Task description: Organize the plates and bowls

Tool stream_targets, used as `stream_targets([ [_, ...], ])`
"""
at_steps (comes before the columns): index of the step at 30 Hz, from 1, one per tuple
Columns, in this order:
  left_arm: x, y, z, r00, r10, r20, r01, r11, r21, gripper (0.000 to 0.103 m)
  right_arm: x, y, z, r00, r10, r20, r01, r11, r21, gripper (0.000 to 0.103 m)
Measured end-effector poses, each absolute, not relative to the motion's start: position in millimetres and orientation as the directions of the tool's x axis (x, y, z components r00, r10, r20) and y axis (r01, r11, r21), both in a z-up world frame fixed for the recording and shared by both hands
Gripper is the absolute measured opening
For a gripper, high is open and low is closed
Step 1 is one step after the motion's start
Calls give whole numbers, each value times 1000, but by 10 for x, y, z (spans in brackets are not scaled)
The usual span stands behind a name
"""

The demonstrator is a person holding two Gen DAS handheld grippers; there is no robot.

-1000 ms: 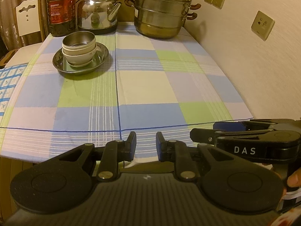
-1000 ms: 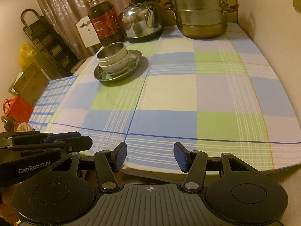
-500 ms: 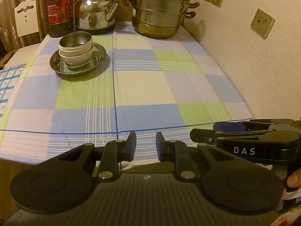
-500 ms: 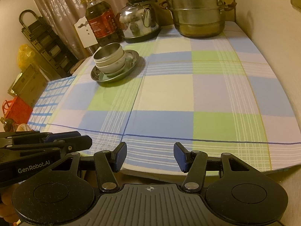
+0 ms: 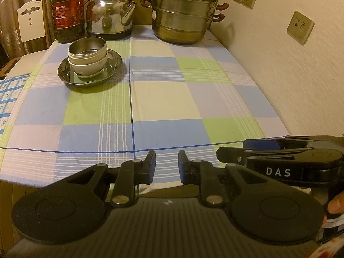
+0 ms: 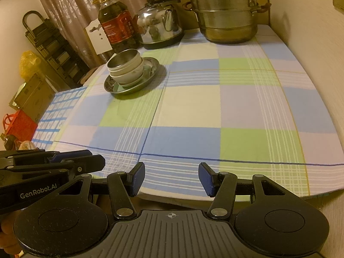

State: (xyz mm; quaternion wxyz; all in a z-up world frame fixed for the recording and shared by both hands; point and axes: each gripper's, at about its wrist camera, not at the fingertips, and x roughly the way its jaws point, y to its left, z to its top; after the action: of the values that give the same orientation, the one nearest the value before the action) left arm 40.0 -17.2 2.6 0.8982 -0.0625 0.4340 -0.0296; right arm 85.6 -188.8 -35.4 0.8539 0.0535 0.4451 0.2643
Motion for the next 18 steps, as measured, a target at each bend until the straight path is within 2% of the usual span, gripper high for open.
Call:
stream_targets([
  [18,369,-161,55,625,-99,-774,-12,991,-136,19,838,-1837,-340,465,502,-729,-413,852,323,56],
])
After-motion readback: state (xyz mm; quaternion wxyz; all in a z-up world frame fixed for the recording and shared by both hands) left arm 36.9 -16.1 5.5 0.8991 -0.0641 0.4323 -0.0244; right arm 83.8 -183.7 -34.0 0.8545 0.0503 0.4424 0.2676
